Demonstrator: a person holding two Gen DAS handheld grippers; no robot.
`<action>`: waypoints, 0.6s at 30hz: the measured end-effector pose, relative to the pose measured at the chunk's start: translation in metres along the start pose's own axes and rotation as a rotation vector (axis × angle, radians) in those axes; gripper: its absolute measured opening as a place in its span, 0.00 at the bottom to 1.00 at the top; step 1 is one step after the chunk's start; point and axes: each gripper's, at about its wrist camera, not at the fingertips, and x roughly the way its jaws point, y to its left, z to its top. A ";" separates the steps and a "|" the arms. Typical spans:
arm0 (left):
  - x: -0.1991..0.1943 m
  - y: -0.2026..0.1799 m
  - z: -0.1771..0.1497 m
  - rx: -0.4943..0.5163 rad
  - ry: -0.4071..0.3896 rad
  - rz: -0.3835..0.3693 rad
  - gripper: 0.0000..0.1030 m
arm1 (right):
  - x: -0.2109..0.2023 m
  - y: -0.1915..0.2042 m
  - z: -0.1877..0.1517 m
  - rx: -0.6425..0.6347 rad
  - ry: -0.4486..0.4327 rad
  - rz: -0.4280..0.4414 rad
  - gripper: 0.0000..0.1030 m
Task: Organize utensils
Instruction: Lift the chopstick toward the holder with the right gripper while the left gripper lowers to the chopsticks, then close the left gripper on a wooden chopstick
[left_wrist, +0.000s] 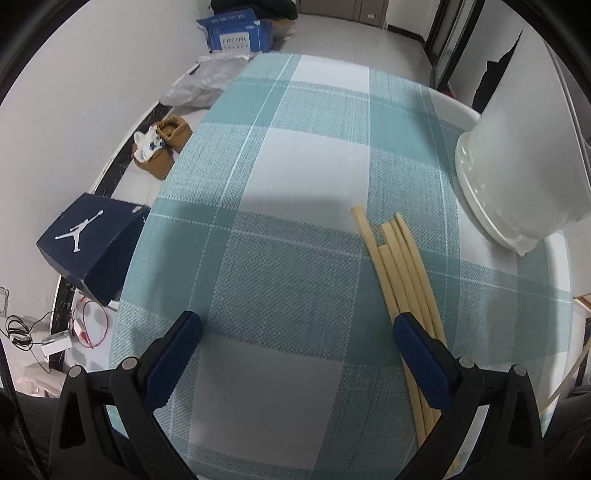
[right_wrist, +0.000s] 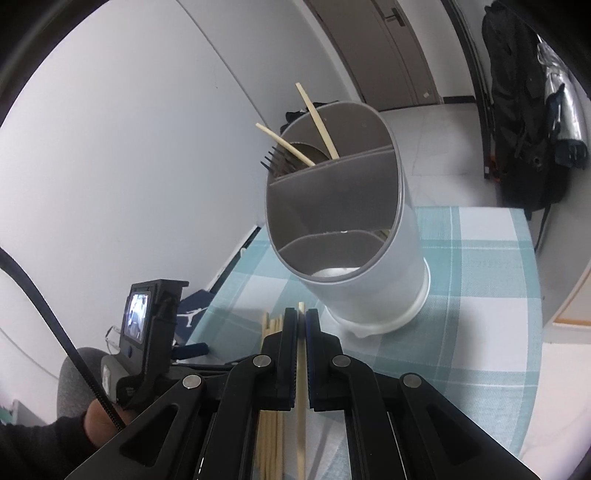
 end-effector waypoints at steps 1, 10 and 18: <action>0.002 0.000 -0.001 0.004 0.016 0.028 0.99 | 0.000 -0.001 -0.001 0.000 0.001 -0.001 0.03; -0.009 -0.001 0.005 -0.049 -0.037 -0.082 0.98 | -0.002 -0.003 -0.001 0.017 0.001 -0.008 0.03; 0.001 -0.018 0.008 0.029 0.016 0.027 0.99 | -0.001 -0.003 -0.002 0.012 -0.001 -0.015 0.03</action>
